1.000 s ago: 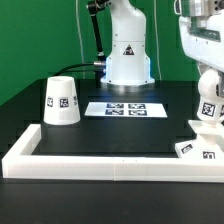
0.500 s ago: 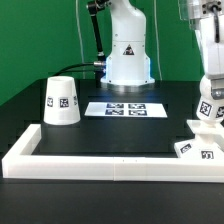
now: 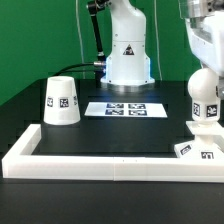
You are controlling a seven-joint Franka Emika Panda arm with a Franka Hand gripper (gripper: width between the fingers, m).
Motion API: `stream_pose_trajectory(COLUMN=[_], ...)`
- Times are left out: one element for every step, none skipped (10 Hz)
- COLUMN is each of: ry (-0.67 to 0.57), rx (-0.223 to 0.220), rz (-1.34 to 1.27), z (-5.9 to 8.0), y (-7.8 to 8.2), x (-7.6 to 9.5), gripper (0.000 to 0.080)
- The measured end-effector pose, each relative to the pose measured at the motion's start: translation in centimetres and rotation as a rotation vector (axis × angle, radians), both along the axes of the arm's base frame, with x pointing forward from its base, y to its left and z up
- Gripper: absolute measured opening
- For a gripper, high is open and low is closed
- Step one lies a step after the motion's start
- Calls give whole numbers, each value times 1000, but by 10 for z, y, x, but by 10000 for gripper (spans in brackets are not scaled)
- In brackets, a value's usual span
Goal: Assemble lamp
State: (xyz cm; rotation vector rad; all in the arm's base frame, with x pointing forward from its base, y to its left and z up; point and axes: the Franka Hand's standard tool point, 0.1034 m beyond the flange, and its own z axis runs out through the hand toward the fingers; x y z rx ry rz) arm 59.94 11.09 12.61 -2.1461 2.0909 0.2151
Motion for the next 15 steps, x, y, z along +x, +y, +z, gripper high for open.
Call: stream_pose_trajectory(ry=[-17, -33, -43, -60, -77, -92, -110, -127, -144, -156, -174, -188, -198, -215, -229], rx=[1, 2, 2, 3, 4, 4, 4, 1, -9, -14, -25, -33, -39, -40, -41], rz=[99, 180, 230, 317, 402, 475, 567, 655, 768, 843, 968, 1072, 1164, 1272, 1374], z=[-1, -1, -1, -1, -2, -2, -2, -2, -3, -3, -3, -3, -4, -5, -6], y=[2, 2, 2, 2, 2, 2, 1, -3, -6, -7, -8, -10, -12, -15, -17], x=[-1, -1, -1, -1, -1, -1, -1, -1, -1, -1, -1, 0, 0, 1, 1], gripper=[699, 699, 699, 699, 699, 699, 699, 699, 699, 699, 699, 699, 699, 699, 699])
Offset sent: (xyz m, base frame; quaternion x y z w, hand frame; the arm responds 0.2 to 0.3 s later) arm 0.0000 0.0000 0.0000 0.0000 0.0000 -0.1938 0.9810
